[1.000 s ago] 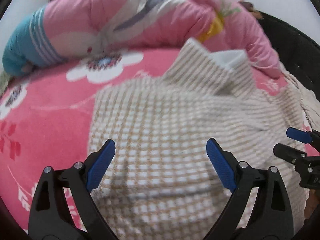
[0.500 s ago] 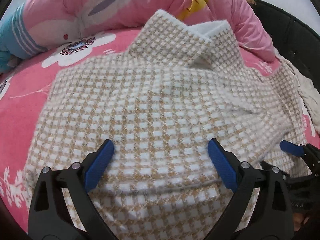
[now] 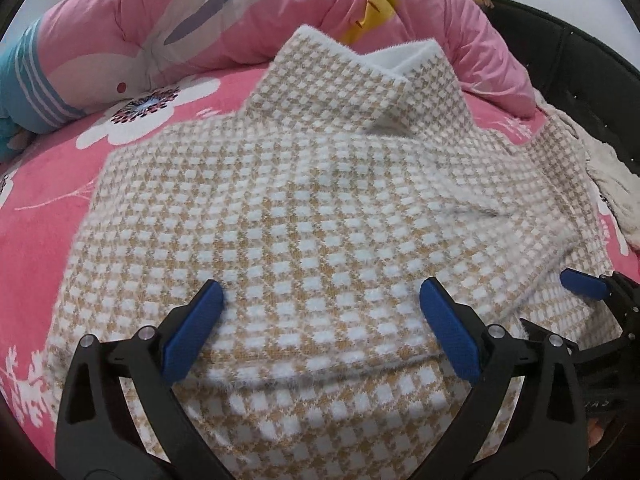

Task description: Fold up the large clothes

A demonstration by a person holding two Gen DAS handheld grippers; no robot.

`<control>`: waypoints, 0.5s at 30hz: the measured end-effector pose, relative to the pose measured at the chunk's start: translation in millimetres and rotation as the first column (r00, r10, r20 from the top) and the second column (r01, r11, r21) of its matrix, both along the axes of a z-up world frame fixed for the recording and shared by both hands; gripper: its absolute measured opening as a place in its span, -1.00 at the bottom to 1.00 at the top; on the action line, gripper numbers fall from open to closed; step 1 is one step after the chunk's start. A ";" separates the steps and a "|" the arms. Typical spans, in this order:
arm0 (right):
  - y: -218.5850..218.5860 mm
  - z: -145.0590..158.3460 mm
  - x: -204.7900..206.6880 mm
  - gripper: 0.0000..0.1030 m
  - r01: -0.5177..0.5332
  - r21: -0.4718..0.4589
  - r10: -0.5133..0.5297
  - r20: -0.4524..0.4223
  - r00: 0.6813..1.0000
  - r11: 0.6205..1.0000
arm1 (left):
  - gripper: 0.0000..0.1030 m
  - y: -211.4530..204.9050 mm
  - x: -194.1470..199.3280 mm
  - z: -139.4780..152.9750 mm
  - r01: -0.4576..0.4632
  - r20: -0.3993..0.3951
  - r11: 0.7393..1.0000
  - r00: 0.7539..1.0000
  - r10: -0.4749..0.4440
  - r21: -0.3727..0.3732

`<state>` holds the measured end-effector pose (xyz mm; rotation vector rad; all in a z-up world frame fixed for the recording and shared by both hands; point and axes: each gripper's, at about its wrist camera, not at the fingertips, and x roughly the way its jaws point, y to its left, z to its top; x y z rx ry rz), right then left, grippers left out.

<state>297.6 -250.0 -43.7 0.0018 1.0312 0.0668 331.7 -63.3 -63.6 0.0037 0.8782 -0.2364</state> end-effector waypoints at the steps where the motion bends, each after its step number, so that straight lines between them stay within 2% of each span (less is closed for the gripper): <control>1: -1.0 -0.4 -1.3 0.88 0.002 0.009 -0.002 0.004 1.000 1.000 | 0.85 0.2 -0.3 0.0 0.000 0.000 1.000 1.000 0.000 0.000; 15: -2.9 -0.9 -5.8 0.88 0.007 0.016 -0.007 0.013 1.000 1.000 | 0.85 1.4 -0.3 4.0 0.006 -0.009 1.000 1.000 -0.006 0.000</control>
